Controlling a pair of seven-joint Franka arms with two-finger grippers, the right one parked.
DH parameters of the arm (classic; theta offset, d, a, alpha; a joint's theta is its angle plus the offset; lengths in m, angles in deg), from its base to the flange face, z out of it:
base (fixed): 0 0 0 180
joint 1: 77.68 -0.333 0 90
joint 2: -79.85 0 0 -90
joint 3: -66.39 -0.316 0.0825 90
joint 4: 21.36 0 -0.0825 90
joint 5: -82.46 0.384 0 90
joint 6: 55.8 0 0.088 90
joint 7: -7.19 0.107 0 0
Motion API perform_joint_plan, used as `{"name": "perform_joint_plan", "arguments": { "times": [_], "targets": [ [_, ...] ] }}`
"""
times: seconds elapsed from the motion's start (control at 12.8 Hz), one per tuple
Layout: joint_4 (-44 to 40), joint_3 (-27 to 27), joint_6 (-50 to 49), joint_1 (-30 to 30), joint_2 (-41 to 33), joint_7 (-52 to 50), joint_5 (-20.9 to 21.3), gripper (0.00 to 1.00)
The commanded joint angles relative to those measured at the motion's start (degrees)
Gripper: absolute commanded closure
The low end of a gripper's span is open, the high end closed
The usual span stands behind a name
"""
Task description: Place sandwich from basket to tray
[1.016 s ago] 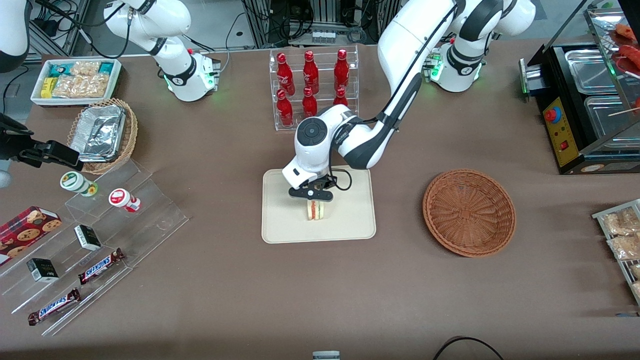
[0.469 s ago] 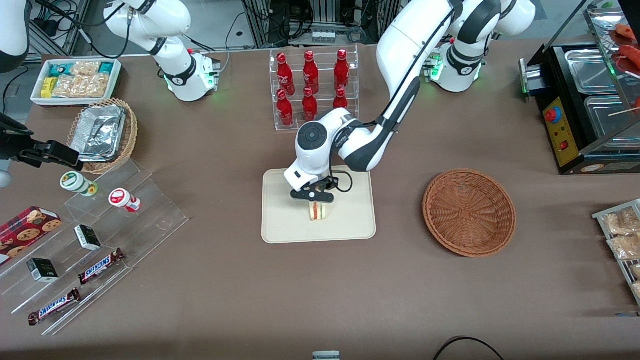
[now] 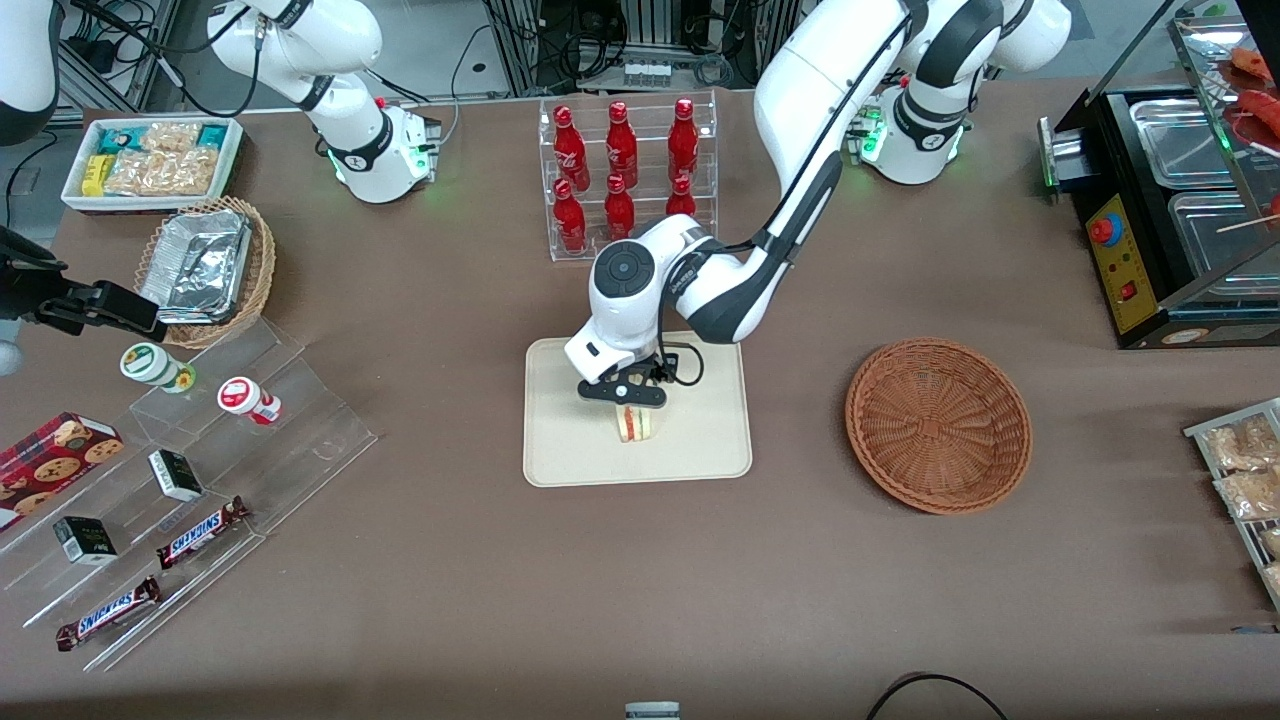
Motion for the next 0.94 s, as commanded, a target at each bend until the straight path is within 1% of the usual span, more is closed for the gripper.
{"name": "perform_joint_plan", "arguments": {
  "times": [0.0,0.16,0.39,0.55,0.7,0.86],
  "targets": [
    [-0.2,-0.6,-3.5,-0.7,-4.3,-0.6,-0.3,0.00],
    [-0.2,-0.6,-5.7,-1.8,-7.5,-1.3,-0.6,0.00],
    [0.1,-0.6,-9.8,-4.9,-13.1,-3.7,-0.6,0.00],
    [0.2,-0.6,-13.8,-8.2,-17.2,-3.7,-0.5,0.00],
    [0.3,-0.6,-20.5,-12.3,-21.3,-2.7,-0.1,0.00],
    [0.8,-0.6,-24.3,-16.5,-24.8,-1.3,0.2,0.00]
  ]
}}
